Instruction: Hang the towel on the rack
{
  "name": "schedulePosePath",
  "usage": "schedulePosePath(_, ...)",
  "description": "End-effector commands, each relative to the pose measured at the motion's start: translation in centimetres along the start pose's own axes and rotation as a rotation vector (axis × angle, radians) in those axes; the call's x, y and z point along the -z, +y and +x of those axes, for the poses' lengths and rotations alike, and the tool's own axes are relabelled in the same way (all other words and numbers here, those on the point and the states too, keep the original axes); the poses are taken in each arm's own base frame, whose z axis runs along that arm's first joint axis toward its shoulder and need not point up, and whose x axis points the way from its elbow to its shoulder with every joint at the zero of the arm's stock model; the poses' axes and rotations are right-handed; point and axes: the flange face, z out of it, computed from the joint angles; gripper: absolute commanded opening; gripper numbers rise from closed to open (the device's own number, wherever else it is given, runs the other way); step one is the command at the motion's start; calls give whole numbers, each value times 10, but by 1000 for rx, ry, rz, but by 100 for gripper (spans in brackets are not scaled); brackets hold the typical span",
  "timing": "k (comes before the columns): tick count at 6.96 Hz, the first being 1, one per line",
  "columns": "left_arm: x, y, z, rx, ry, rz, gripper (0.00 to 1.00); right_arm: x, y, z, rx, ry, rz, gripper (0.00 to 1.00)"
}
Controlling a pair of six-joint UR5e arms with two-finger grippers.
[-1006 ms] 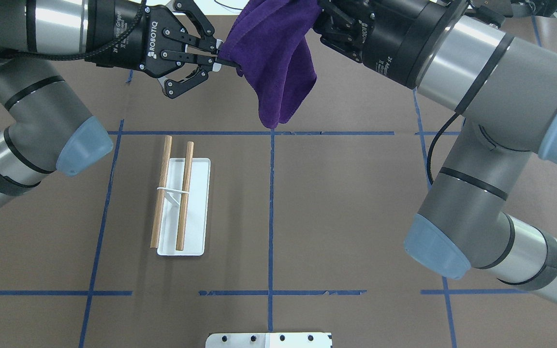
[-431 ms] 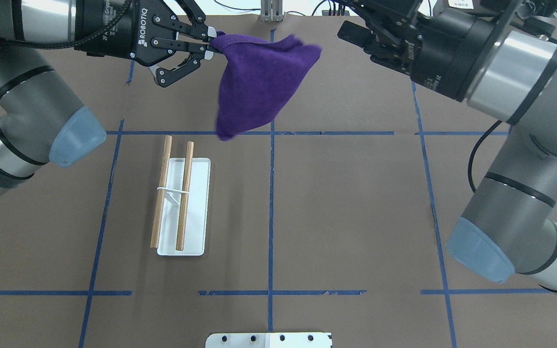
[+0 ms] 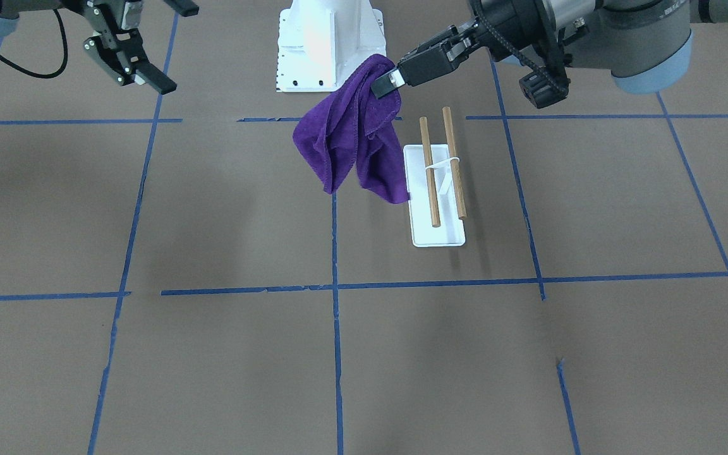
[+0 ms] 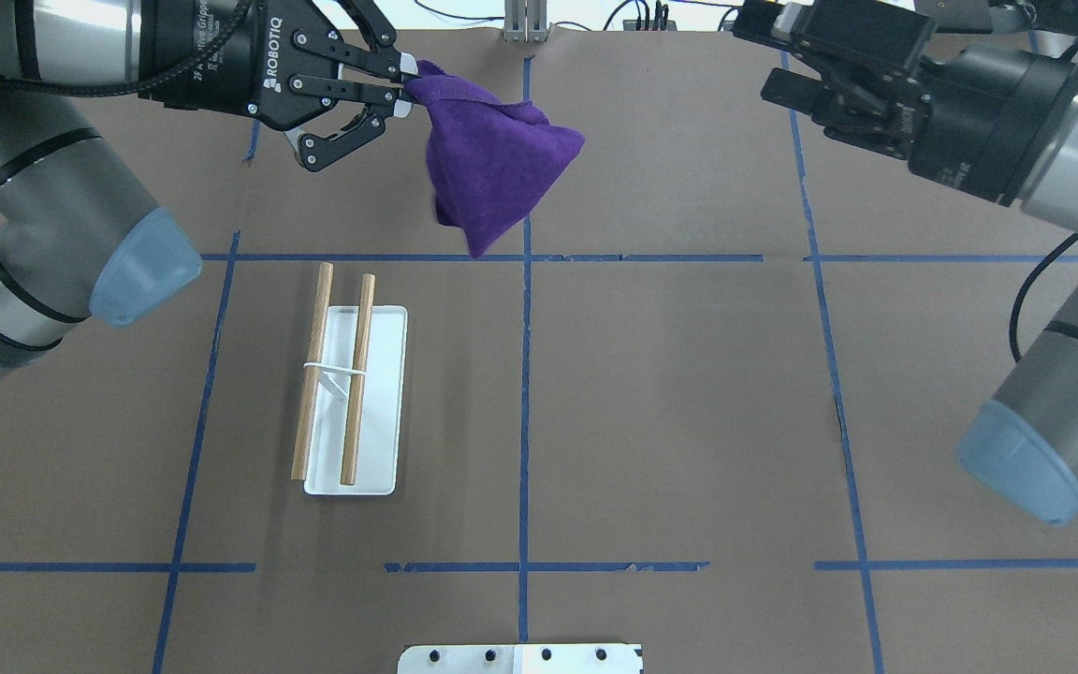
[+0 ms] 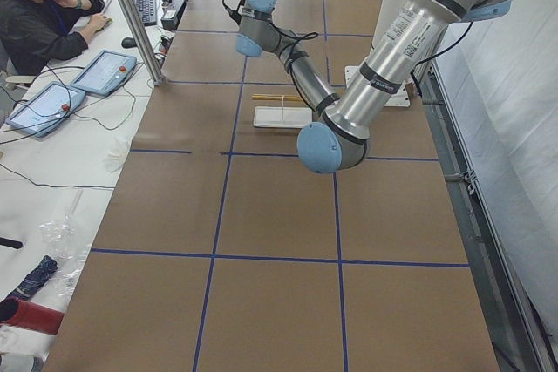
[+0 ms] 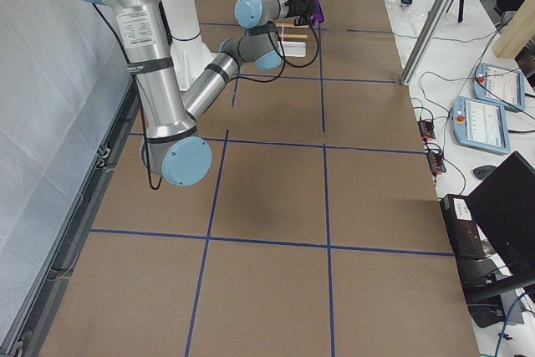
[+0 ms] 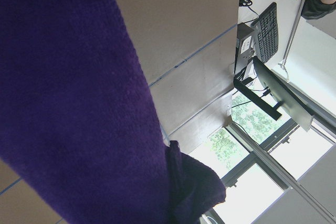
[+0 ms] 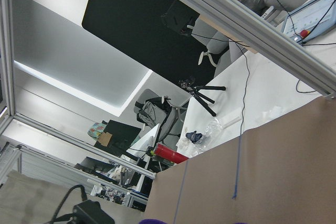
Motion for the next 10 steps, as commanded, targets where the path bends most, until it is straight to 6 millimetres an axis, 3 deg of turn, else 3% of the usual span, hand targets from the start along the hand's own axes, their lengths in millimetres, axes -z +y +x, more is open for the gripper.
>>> schedulePosePath(1,21,13,-12,-164,12,-15,0,19,-37,43,73,109,-5,100)
schedulePosePath(3,29,8,-22,-389,12,0,0,43,-47,94,136,236,8,100)
schedulePosePath(5,12,1,-34,-609,48,45,0,57,-59,138,155,356,17,100)
schedulePosePath(7,-38,4,-67,-721,101,174,0,74,-81,164,179,511,49,100)
schedulePosePath(9,-99,24,-121,-824,73,434,0,92,-109,182,254,666,78,100)
schedulePosePath(10,-104,29,-129,-828,23,486,0,112,-119,199,328,743,61,100)
